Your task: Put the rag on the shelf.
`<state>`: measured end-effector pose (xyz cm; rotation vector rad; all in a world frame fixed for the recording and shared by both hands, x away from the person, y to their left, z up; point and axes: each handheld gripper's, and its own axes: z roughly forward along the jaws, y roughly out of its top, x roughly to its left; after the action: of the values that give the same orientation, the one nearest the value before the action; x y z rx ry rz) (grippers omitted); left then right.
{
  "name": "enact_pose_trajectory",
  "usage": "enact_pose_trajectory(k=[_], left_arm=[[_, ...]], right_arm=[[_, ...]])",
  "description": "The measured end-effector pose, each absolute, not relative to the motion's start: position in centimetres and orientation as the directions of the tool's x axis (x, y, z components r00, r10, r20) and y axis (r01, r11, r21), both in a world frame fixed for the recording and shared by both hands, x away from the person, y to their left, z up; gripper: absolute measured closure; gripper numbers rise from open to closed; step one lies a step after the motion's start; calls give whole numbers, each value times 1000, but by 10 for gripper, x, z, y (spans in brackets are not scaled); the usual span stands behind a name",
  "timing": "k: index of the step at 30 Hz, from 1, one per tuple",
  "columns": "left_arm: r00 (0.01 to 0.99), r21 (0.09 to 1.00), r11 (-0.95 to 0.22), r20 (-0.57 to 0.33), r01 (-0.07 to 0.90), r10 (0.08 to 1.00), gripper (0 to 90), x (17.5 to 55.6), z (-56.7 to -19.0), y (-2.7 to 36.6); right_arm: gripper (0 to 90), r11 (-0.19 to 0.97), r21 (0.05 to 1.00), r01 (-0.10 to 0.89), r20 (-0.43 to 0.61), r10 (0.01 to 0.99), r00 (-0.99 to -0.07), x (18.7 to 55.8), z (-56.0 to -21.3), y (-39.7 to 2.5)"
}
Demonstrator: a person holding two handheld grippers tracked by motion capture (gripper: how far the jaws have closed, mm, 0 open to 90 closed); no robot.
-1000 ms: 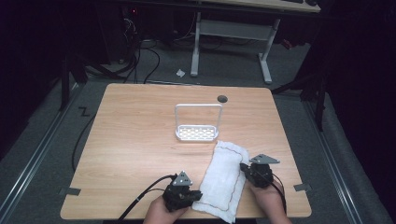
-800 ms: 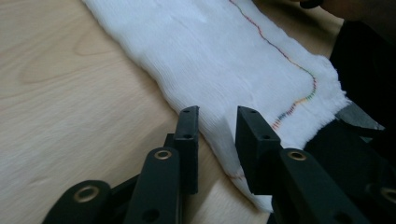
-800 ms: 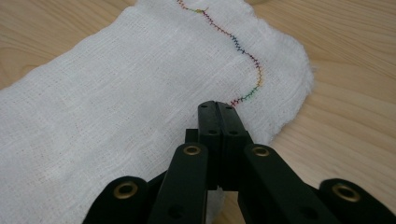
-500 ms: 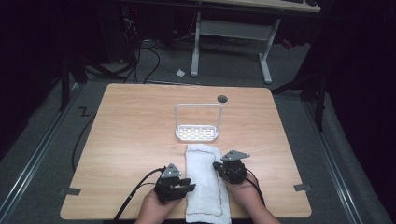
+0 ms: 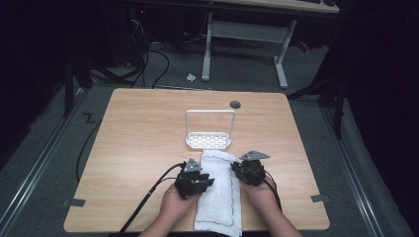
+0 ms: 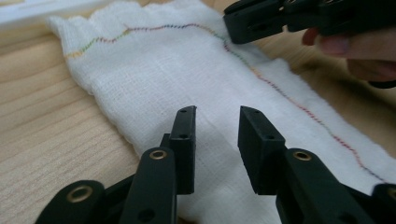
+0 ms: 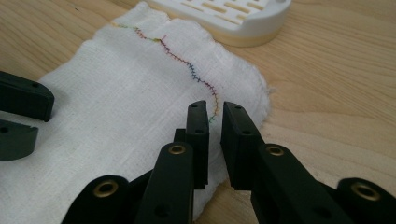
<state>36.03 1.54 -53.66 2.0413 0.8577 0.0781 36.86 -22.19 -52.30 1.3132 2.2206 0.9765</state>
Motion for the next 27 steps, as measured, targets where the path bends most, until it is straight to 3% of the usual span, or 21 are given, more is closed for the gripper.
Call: enact_pose_trajectory(k=[5, 14, 17, 20, 27], left_arm=[[779, 746, -411, -226, 525, 585, 707, 345, -534, 19], [795, 748, -406, -260, 525, 549, 703, 311, -536, 41], [781, 755, -381, -267, 534, 565, 671, 317, -533, 50], [746, 762, -339, -269, 551, 609, 631, 333, -531, 57], [654, 757, -251, -289, 603, 700, 502, 373, -535, 62]], right_arm=[[822, 358, 714, 602, 19, 849, -528, 361, -527, -217], [812, 398, 722, 566, 28, 801, -599, 331, -529, -207], [723, 353, 740, 572, 75, 802, -592, 328, -529, -208], [723, 345, 772, 534, 37, 815, -579, 323, -522, -214], [724, 308, 771, 557, 69, 830, -553, 323, -523, -226]])
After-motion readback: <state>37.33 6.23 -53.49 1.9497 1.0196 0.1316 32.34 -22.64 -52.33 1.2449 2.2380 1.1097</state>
